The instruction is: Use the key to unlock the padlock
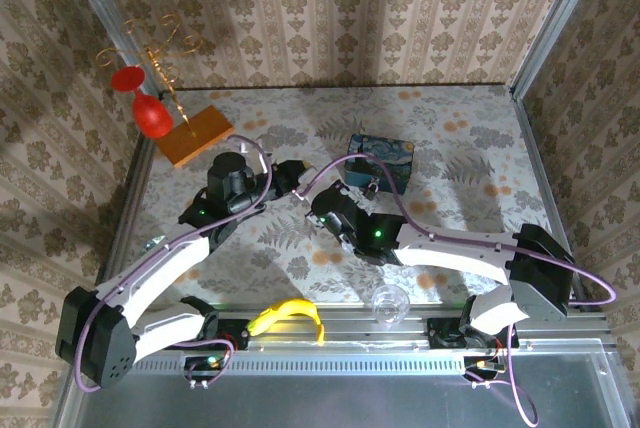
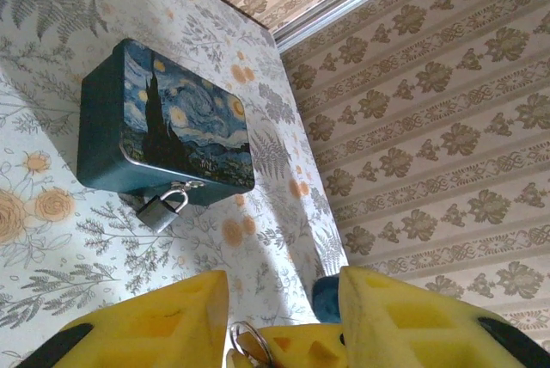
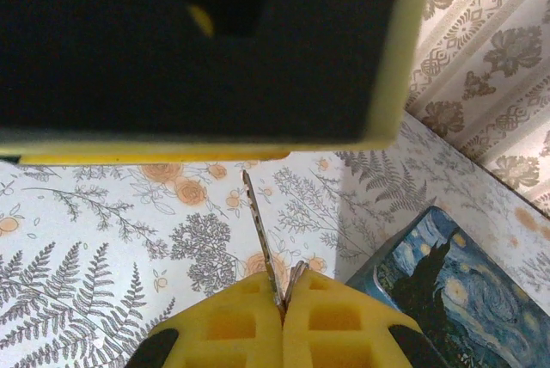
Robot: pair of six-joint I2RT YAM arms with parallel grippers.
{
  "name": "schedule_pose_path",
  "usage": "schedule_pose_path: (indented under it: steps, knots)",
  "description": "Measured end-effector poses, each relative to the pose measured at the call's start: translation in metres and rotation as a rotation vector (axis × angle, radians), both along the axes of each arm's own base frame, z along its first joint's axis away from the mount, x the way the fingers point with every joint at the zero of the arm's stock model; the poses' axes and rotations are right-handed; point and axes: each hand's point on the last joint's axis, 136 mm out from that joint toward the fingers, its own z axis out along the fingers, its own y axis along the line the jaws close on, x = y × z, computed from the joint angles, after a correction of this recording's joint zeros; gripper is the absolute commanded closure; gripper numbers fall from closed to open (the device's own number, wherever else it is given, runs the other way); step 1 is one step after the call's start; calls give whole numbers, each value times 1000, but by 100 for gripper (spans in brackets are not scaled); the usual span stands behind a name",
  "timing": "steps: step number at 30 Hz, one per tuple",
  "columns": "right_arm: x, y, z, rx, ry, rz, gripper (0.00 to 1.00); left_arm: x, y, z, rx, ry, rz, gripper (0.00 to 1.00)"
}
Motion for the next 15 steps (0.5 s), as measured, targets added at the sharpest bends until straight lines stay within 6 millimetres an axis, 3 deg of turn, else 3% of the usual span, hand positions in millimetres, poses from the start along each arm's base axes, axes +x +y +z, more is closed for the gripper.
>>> schedule_pose_path:
  steps: [10,15]
  knots:
    - [2,-2,-1,-11,-8,-17,100,0,0,-24,-9,78,18,64]
    - [2,-2,-2,-15,-8,-18,100,1,0,-24,-28,95,25,75]
